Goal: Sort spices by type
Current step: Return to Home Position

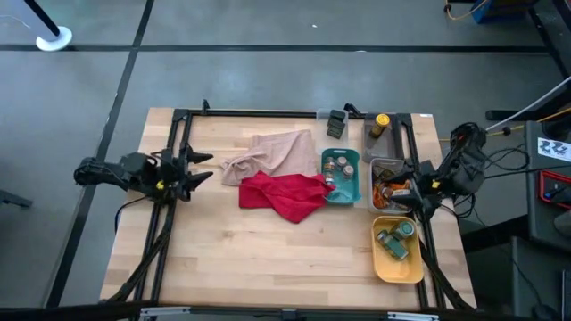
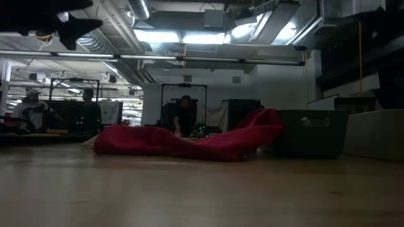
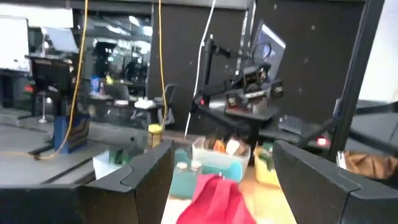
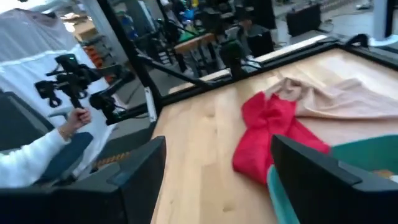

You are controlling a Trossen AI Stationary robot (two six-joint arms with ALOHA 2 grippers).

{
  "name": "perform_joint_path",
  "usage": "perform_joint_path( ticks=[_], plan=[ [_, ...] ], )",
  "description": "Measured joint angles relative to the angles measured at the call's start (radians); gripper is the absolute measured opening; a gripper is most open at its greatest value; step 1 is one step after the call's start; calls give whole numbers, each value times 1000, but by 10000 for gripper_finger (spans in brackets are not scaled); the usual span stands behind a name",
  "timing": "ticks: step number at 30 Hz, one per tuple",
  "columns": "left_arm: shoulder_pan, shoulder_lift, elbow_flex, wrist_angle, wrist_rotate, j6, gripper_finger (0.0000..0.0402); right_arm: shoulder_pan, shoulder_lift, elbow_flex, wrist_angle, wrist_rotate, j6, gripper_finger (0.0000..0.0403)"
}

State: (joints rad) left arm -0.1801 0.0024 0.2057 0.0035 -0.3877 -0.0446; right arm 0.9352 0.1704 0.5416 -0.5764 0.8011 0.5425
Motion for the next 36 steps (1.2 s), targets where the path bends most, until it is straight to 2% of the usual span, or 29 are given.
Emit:
perform_joint_path(
  ticks=[5,9,15,23,31,36],
  plan=[
    [25,2,-47,34,-11,4,255,0,-18,-148,233,-11,-97,289],
    [59,2,-86,83,-13,24,255,-8,-18,-223,336,-23,-103,289],
    [103,2,-164,179,-14,60,255,-150,-4,-318,494,-148,-121,289],
    [140,4,-196,183,-11,28,255,-535,79,-440,738,-523,-135,289],
    [145,4,-196,180,-9,49,255,-915,121,-441,746,-1020,-164,289],
    [145,4,-196,172,-8,47,255,-1059,91,-441,744,-1210,-185,289]
  ],
)
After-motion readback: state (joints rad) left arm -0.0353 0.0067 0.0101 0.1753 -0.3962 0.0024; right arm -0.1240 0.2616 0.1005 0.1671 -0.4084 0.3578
